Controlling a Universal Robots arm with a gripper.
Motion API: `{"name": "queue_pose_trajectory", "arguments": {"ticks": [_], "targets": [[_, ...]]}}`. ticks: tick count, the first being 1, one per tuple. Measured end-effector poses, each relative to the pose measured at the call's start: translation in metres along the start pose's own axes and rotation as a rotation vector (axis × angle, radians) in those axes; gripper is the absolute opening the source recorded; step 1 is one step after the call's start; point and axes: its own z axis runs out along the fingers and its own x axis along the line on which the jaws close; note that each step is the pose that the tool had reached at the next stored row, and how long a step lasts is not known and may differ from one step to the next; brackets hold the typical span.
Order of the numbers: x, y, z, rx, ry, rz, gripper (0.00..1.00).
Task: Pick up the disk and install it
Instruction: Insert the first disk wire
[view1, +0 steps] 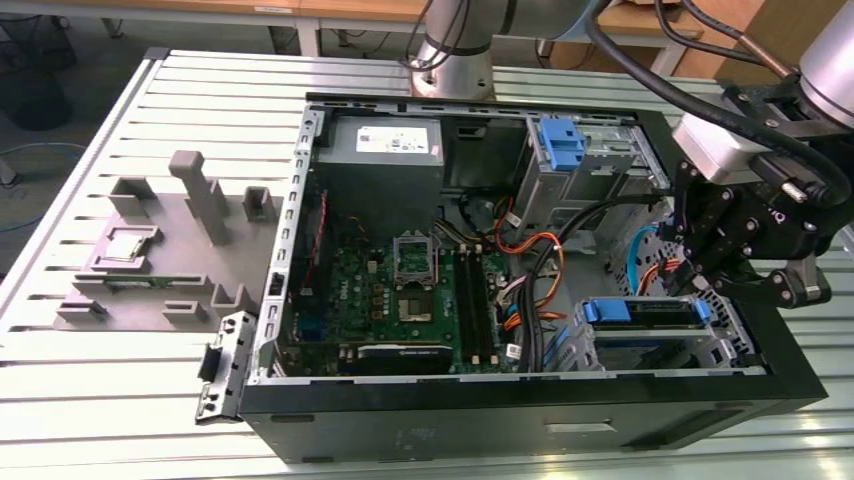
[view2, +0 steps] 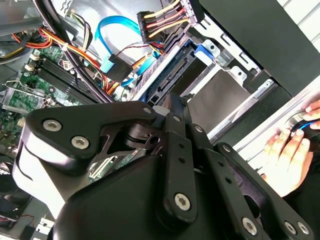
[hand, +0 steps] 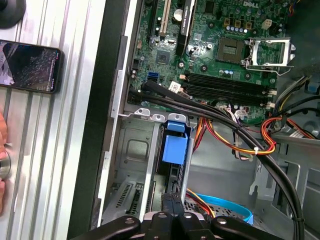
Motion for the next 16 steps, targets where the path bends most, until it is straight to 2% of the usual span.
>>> {"name": "queue_pose_trajectory", "arguments": {"ticks": [2,8,9,13,16], "targets": [[0.0000,0.0000,0.0000,0.0000,0.0001,-0.014,0.10],[0.0001,-0.0001,0.0001,0.0019,0.0011,-0.106,0.10],[0.0001,-0.0001,0.0002,0.0068,0.0020,-0.111,0.10],[-0.0002,-0.0001,0.0001,0.0357,0.0078,-0.115,0.10],[-0.0012,-0.0009,0.0001,0.0470,0.0100,-0.115,0.10]]}}
